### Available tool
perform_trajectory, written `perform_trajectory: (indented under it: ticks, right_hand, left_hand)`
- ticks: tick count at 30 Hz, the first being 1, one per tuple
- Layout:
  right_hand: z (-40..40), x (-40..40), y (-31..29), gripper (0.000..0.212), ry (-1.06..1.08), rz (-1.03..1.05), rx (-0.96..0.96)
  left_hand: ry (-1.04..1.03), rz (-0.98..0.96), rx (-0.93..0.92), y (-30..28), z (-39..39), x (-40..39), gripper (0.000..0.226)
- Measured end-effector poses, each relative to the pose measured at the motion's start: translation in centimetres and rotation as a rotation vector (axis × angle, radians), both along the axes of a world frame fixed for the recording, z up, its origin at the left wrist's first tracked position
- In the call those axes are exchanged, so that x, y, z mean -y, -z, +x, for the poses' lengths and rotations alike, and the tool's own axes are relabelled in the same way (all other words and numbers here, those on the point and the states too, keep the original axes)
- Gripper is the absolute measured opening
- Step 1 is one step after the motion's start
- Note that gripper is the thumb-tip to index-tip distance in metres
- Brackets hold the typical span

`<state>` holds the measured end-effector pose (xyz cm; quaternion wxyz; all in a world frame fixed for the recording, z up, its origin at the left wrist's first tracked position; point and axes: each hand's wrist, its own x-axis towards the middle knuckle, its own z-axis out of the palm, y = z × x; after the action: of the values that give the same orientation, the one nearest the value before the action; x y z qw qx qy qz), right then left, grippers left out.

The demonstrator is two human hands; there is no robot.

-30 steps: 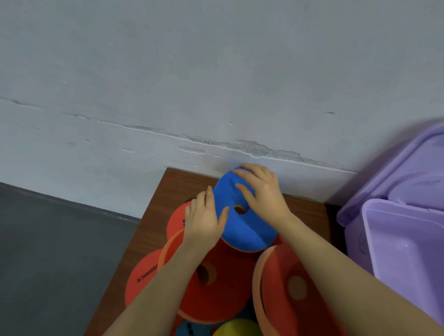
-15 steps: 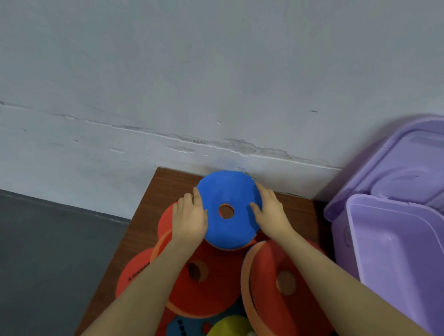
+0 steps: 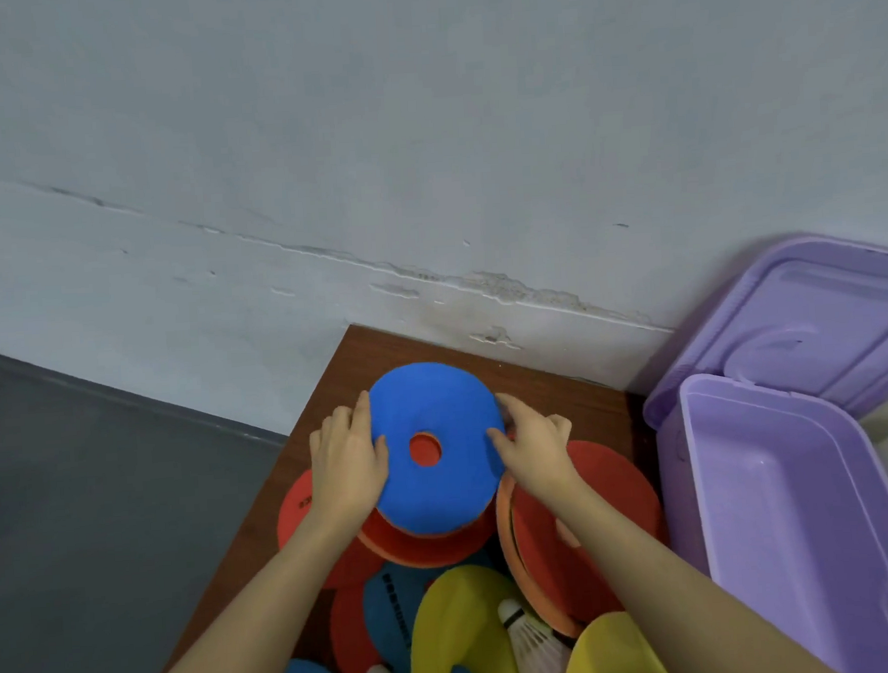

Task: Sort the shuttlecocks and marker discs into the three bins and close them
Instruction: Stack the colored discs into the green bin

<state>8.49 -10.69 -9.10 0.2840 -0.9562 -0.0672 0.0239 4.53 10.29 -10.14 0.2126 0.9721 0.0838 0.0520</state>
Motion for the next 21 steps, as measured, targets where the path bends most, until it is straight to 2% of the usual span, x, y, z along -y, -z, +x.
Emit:
perform_trajectory:
  ticks: [4, 8, 12, 14, 19, 21]
  right_hand:
    - [-1.5, -0.4, 1.3, 0.033, -0.079, -0.205, -0.084]
    - [-2.2, -0.5, 2.2, 0.053, -0.059, -0.251, -0.097]
    - [-2.9, -1.4, 2.7, 0.060, -0.134, -0.294, -0.124]
    - [-3.3, -2.0, 2.9, 0.057, -0.125, -0.272, -0.117]
    - [-3.7, -2.1, 3.2, 0.047, 0.011, -0.018, -0.041]
    - [-3.9, -1.6, 3.2, 0.053, -0.014, -0.034, 0.014]
  left_hand:
    - [-0.058, 0.086, -0.136, 1.5, -2.6, -1.3, 0.058]
    - [-0.107, 0.092, -0.239, 3.0, -4.7, -2.2, 0.066]
    - [-0.061, -0.017, -0.284, 4.0, -4.8, -1.9, 0.067]
    - [-0.026, -0.053, -0.222, 3.9, -4.5, -1.6, 0.064]
    - [0.027, -0.177, -0.109, 3.5, -3.8, -1.4, 0.057]
    - [0.027, -0.153, -0.093, 3.7, -3.8, -1.6, 0.056]
